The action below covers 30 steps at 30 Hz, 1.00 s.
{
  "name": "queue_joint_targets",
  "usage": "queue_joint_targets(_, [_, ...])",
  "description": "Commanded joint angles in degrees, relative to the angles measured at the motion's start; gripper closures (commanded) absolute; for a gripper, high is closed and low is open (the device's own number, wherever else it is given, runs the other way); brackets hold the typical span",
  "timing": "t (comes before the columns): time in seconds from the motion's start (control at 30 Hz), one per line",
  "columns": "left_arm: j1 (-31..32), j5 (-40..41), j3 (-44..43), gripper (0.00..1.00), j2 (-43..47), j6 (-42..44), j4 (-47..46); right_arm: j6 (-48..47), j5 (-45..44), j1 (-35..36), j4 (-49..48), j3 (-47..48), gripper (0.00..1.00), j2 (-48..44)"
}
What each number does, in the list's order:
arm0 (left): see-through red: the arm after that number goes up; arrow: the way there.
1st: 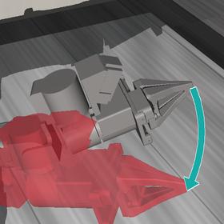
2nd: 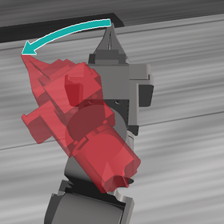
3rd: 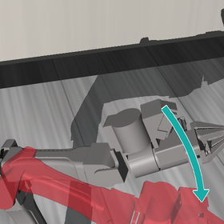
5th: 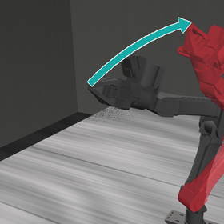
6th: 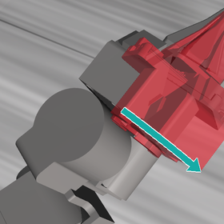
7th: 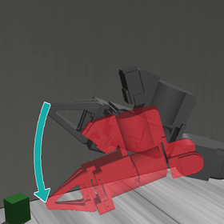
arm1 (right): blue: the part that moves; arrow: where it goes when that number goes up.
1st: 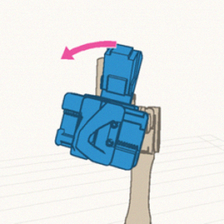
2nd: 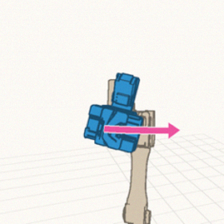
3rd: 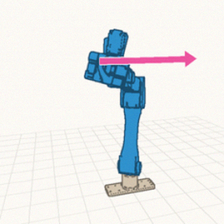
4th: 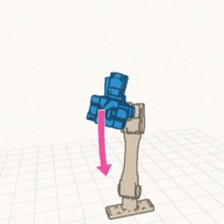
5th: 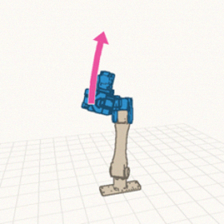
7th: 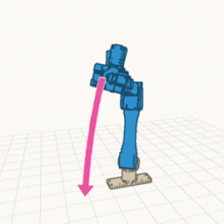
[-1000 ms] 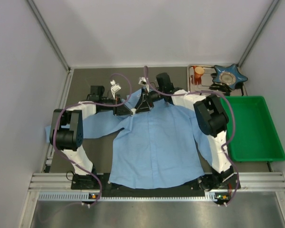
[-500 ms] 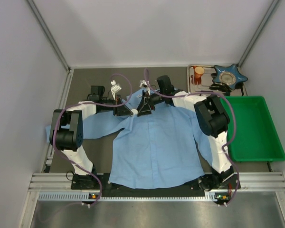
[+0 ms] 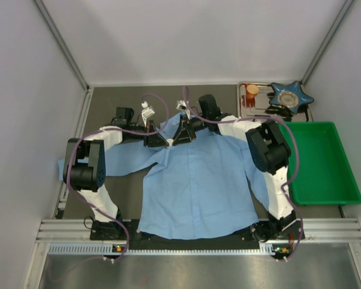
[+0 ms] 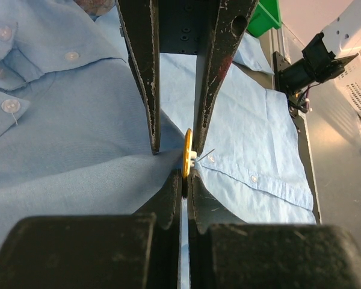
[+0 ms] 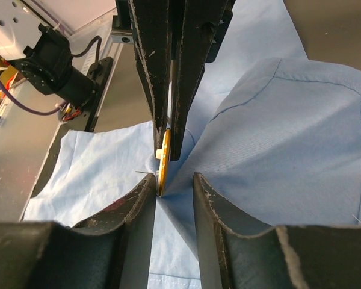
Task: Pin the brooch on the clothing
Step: Pin the brooch to the clothes.
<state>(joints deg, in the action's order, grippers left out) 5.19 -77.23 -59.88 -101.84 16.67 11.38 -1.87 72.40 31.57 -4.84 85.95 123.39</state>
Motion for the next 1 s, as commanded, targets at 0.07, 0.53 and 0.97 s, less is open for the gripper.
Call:
queue_joint_targets(0.07, [0.26, -4.24, -4.10, 1.00, 1.21, 10.11, 9.95, -6.29, 1.69, 0.60, 2.81, 2.03, 0.64, -2.28])
queue_joint_targets(0.53, [-1.24, -11.37, -25.81, 1.00, -16.46, 68.76, 74.93, -9.38, 2.57, 1.30, 6.77, 2.99, 0.51, -3.77])
queue_joint_targets(0.97, [-1.24, -10.57, -28.37, 1.00, -19.10, 61.29, 74.93, 0.80, 0.55, 1.04, -2.18, 3.96, 0.48, -2.02])
